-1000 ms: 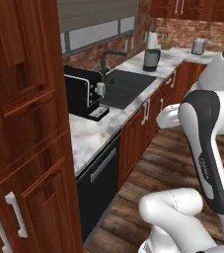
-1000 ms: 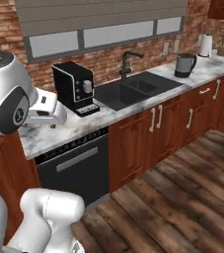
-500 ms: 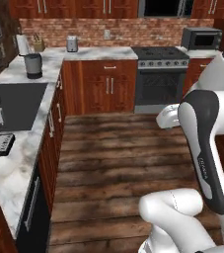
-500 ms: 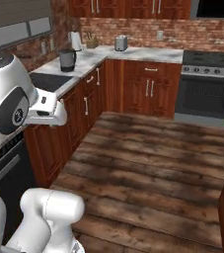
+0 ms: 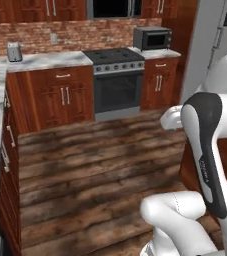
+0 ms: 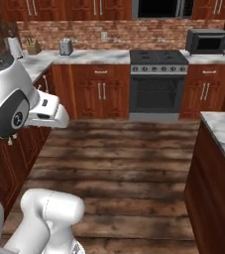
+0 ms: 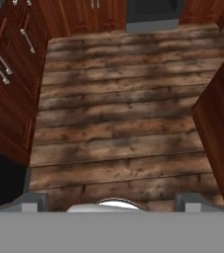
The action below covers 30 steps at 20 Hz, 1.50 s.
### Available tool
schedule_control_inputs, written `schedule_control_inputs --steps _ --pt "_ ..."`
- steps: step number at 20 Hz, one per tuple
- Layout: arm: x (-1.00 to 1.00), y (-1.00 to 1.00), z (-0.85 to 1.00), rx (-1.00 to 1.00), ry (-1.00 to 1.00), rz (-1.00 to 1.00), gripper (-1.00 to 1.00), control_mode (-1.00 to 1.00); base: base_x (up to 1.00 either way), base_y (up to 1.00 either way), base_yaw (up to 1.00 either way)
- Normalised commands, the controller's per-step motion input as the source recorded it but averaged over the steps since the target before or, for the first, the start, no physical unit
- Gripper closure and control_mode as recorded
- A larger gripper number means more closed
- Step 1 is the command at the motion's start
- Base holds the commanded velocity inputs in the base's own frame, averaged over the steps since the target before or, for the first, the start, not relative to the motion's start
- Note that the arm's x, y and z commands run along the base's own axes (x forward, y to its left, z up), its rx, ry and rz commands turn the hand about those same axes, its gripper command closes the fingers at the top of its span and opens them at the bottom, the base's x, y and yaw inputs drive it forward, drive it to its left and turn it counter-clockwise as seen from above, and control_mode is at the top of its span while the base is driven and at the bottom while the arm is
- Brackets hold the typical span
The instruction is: Navigate to the toaster oven.
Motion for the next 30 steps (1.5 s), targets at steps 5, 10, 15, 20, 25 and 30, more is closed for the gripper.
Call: schedule_control_inputs --steps 5,10,15,20,25,30 --pt "0.0 0.0 0.0 0.0 0.0 0.0 -1.0 1.0 1.0 0.0 0.0" --pt "0.0 0.0 0.0 0.0 0.0 0.0 -1.0 1.0 1.0 -0.01 0.0" --pt "0.0 0.0 0.0 0.0 0.0 0.0 -1.0 1.0 1.0 0.0 0.0" --pt "0.0 0.0 0.0 0.0 0.0 0.0 -1.0 1.0 1.0 0.0 0.0" --pt "0.0 0.0 0.0 0.0 0.0 0.0 -1.0 1.0 1.0 0.0 0.0" --pt "0.0 0.0 0.0 0.0 0.0 0.0 -1.0 1.0 1.0 -0.07 0.02"
